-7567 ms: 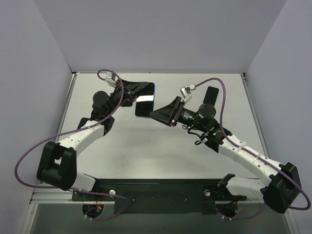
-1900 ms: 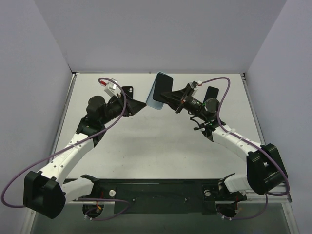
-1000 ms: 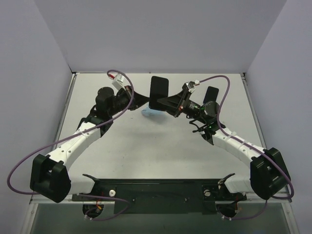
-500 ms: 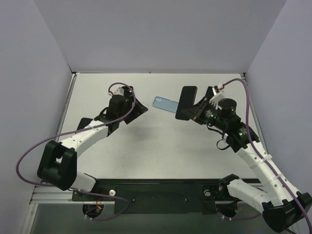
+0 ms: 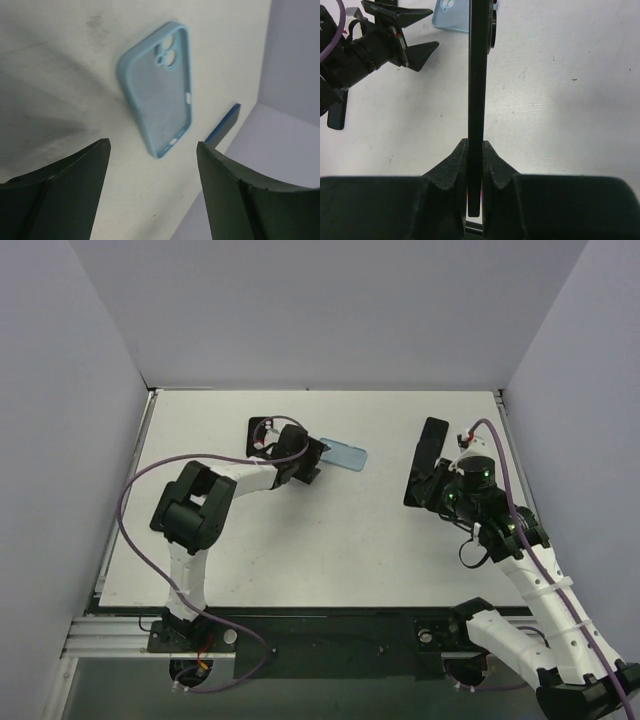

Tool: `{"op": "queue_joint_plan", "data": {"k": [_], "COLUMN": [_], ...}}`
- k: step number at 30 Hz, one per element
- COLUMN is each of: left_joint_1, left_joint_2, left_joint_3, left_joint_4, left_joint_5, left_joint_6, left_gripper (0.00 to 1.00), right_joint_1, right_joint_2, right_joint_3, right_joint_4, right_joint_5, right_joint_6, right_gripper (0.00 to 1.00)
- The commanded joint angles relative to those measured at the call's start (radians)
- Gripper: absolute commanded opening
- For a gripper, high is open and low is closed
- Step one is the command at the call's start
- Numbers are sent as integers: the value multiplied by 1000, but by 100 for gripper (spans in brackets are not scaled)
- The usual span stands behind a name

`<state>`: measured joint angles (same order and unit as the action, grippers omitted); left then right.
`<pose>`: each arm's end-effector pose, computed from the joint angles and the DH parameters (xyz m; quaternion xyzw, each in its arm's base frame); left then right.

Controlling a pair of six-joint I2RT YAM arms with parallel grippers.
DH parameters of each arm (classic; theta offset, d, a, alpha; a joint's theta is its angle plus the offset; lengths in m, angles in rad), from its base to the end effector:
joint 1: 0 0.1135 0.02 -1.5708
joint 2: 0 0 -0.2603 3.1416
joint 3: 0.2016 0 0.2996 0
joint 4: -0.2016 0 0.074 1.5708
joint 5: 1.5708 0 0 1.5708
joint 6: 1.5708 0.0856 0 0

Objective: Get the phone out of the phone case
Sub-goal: Adjust the phone case at the center of the board.

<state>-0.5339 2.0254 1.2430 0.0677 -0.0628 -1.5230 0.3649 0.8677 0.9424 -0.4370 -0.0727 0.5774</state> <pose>0.4376 -0.2525 0.0785 -0.4431 0.7942 -0.3406 0.2386 0.2677 0.1089 0.3373 0.0667 0.8199 0.2844 0.4923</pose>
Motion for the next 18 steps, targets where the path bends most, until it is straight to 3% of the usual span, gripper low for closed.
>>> {"op": "queue_joint_plan", "data": {"k": [1,3,4,7,13,18], "left_joint_1": [-35,-49,-54,-74,-100,-106], "left_joint_2": [88,160,186,315,364,389], "left_joint_3": [173,290,409,608,639,717], "left_joint_4": [-125,-297,-486,-774,-787,-842], "left_joint_5": [-164,-167,-160,-158,-181,-262], "left_joint_6": [-155,-204,-244,-269,-335,-287], "left_gripper": [78,72,67,62,62,63], "right_joint_1": [-18,-23,-26,-27,-37,-40], "right_joint_2": [-35,-35,-35,-30,-39,-53], "right_joint_3": [32,30,29,32,32,19], "right_joint_4": [14,14,14,17,21,20], "right_joint_5": [33,27,24,14,-1,-2], "right_joint_6": [-39,-40,-40,-42,-44,-48], "right_gripper": [0,0,0,0,0,0]}}
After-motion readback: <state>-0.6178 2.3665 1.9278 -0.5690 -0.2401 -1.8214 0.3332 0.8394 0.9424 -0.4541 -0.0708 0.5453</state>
